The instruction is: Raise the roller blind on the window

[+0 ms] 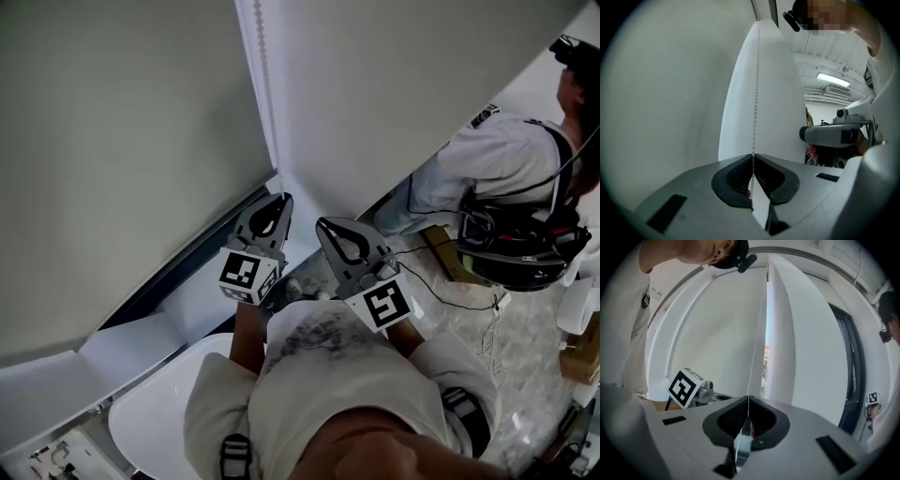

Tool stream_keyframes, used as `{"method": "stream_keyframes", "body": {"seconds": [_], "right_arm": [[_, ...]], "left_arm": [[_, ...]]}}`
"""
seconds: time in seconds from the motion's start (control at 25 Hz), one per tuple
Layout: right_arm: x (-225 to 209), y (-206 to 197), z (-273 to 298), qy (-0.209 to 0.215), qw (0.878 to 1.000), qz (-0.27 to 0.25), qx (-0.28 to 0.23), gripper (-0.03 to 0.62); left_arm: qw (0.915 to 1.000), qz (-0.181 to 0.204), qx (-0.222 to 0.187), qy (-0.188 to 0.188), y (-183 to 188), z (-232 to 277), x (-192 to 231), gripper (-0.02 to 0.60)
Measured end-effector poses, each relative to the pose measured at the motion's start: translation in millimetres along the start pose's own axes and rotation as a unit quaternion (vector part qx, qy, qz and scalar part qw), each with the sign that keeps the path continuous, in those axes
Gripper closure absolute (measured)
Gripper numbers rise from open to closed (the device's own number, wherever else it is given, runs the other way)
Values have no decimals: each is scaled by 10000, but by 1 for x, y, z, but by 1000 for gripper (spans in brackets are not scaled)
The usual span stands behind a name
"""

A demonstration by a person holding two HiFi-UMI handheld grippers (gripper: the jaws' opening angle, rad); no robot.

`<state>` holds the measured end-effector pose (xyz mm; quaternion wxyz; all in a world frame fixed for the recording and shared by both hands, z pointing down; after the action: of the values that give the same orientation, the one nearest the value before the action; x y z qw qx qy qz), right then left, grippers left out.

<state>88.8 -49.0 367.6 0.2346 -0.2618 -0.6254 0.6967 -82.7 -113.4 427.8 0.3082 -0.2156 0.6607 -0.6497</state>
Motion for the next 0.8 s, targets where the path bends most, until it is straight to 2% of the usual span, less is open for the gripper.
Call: {"method": "stream_keyframes", "body": {"seconds": [0.2,0.4,0.72,0.8], "right_arm": [[3,10,10,278,9996,-56,22,531],[4,23,20,520,9985,171,65,531],[10,52,33,875,9959,185,-112,526],[10,60,35,919,9955,190,-160,494]], "left_arm": [[10000,-1,45,56,-3,-7,-6,566],[9999,-23,53,124,-2,-13,-7,566],[9999,-72,45,115,-3,-18,-13,566],[9999,-106,19,89,-3,-19,-15,566]]}}
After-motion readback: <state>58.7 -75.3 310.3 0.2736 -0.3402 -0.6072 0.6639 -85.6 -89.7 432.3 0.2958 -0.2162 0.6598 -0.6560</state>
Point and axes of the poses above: the fingertips, and each gripper's own axes: z forward along the fingers, x to its left, y out of its top, the point moved 10 cm from there along -z, backward along the fingers, and after that the axes turned 13 degrees about z, right-handed, at the moved point
